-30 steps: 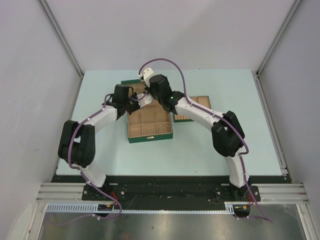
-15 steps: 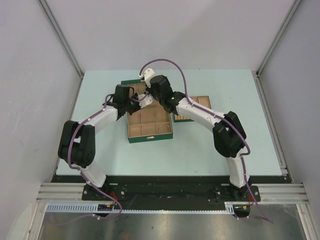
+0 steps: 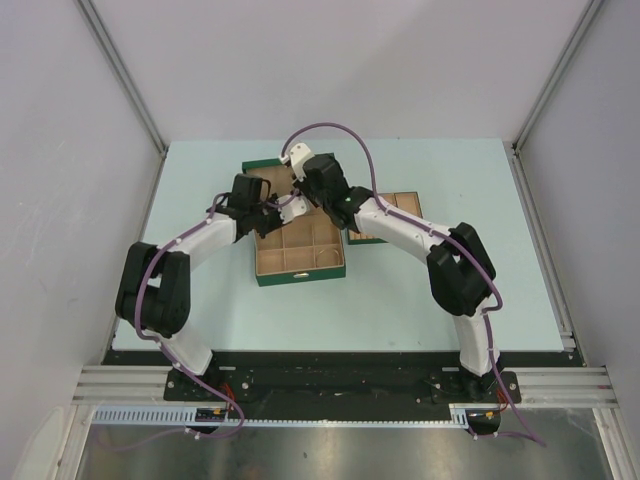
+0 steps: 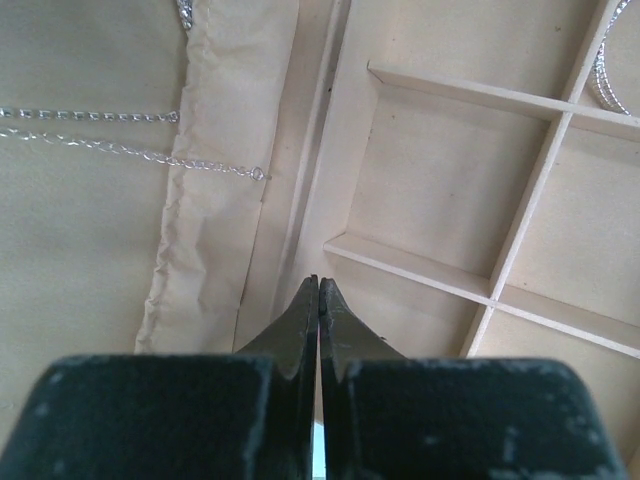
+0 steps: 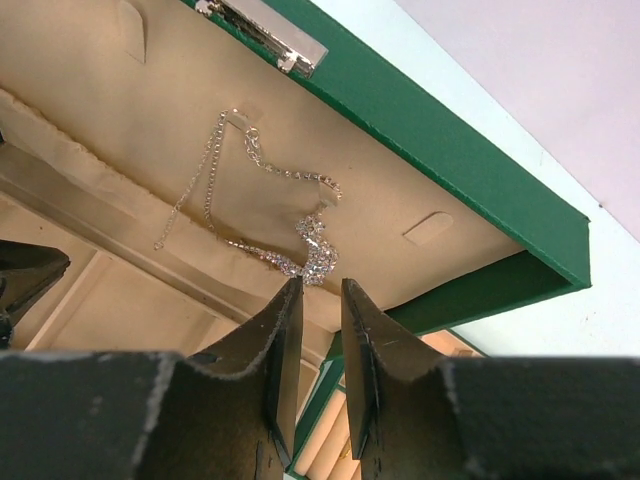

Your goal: Organize the mixed jewelry

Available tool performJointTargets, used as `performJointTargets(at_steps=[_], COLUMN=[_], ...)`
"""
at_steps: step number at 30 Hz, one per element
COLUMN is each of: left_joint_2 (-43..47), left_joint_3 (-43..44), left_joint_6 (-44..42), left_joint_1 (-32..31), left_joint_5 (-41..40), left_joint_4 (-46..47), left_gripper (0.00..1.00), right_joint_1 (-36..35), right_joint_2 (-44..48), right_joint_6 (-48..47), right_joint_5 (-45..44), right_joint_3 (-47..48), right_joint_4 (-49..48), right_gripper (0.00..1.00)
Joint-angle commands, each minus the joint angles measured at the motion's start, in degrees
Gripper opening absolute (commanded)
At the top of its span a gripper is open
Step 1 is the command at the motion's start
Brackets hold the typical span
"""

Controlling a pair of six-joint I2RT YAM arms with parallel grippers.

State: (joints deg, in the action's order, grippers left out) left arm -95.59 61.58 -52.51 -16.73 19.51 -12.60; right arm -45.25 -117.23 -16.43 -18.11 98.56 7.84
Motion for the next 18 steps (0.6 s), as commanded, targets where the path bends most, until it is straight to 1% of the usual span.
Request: performJointTargets(at_steps=[1, 5, 8, 9, 11, 12, 15, 18], left_joint_2=[5.2, 7.0, 7.9, 8.3, 8.8, 9.2, 8.3, 6.8], left_joint_3=[1.1, 0.4, 0.6, 0.7, 0.7, 1.0, 2.2, 3.1], left_joint_6=[3.0, 3.4, 3.7, 3.6, 3.9, 4.2, 4.0, 3.6], left_joint_1=[-0.5, -0.5, -0.5, -0.5, -0.1, 0.0, 0.3, 0.5], left_joint_5=[4.2, 4.0, 3.5, 2.9, 2.6, 2.6, 2.1, 1.3], left_joint_4=[5.1, 5.8, 6.2, 6.5, 7.2, 7.8, 7.9, 8.0], left_gripper=[0.01, 0.01, 0.11, 0.16, 0.21, 0.25, 0.31, 0.33], right_joint_1=[-0.1, 0.3, 1.0, 1.1, 1.7, 1.8, 2.3, 2.3], right_joint_2=[-0.2, 0.1, 0.5, 0.6, 0.9, 1.2, 1.4, 1.4], right_joint_6=[-1.0, -1.3, -1.4, -1.4, -1.5, -1.5, -1.5, -1.5], right_joint_5=[2.6, 3.2, 3.9, 4.1, 4.2, 4.4, 4.9, 4.8], right_joint_3=[-1.6, -2.0, -2.2, -2.2, -2.4, -2.6, -3.1, -3.5], right_joint_4=[3.6, 3.9, 4.4, 4.6, 4.7, 4.8, 4.9, 4.9], right_gripper=[0.26, 0.28, 0.3, 0.3, 0.3, 0.31, 0.3, 0.3])
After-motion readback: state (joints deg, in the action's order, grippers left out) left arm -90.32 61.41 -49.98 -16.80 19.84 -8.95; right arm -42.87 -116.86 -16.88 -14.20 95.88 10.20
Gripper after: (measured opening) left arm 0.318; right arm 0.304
